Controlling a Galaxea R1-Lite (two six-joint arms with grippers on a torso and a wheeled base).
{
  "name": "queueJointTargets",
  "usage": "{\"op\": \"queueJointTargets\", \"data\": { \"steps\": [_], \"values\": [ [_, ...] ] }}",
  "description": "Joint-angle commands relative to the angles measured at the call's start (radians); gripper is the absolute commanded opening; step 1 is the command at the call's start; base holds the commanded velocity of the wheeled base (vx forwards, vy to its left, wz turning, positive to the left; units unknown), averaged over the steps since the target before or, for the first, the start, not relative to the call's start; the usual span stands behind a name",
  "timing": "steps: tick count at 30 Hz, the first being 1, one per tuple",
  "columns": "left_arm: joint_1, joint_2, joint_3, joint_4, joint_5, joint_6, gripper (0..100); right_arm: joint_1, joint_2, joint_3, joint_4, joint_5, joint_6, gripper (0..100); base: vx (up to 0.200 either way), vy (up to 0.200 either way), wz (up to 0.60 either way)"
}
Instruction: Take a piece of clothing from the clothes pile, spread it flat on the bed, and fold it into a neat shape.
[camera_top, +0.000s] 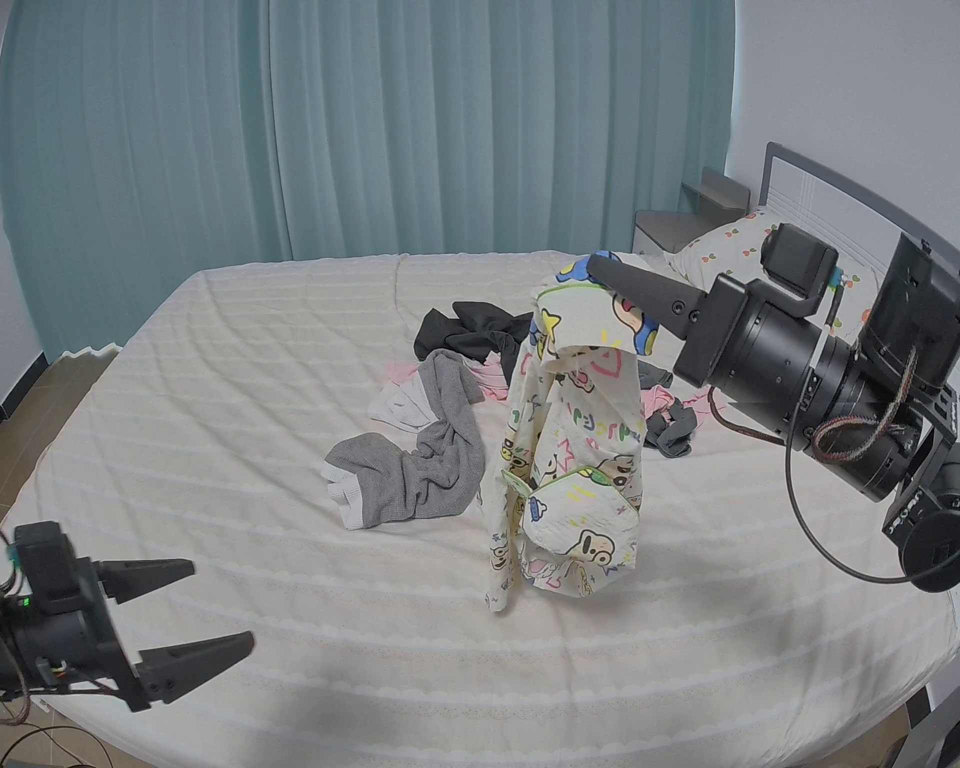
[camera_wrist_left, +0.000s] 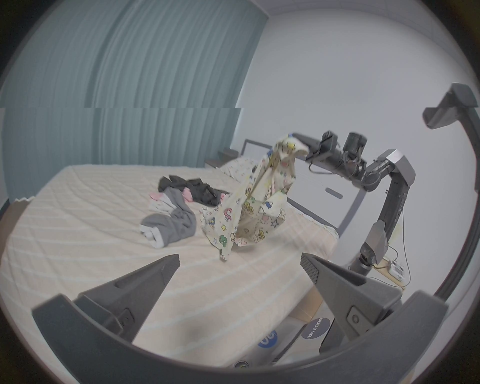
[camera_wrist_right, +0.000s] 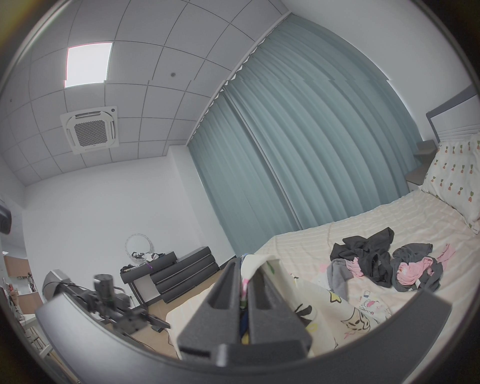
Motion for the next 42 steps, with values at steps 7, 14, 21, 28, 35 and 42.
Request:
{"op": "queueJointTargets", "data": {
  "steps": [7,14,21,28,35,42],
  "values": [
    [-0.203,0.819,0.002,-0.498,0.021,-0.001,100,0.099,-0.036,-0.078,0.080,-0.005,0.050,0,0.000,0.000,0.00],
    [-0.271,1.094,-0.010,-0.829,0.125,-0.126,100,0.068,-0.002,-0.040,0.076,-0.024,0.114,0,0.000,0.000,0.00],
    [-0.283,1.232,-0.042,-0.965,0.180,-0.154,100,0.016,0.015,-0.036,0.076,-0.019,0.169,0,0.000,0.000,0.00],
    [-0.280,1.353,-0.130,-1.042,0.236,-0.163,100,0.016,0.018,-0.020,0.073,-0.014,0.189,0,0.000,0.000,0.00],
    [-0.275,1.460,-0.249,-1.045,0.239,-0.168,100,0.016,0.010,-0.023,0.074,-0.011,0.235,0,0.000,0.000,0.00],
    [-0.272,1.493,-0.320,-1.042,0.225,-0.226,100,0.013,0.010,-0.018,0.074,-0.011,0.240,0,0.000,0.000,0.00]
  ]
}}
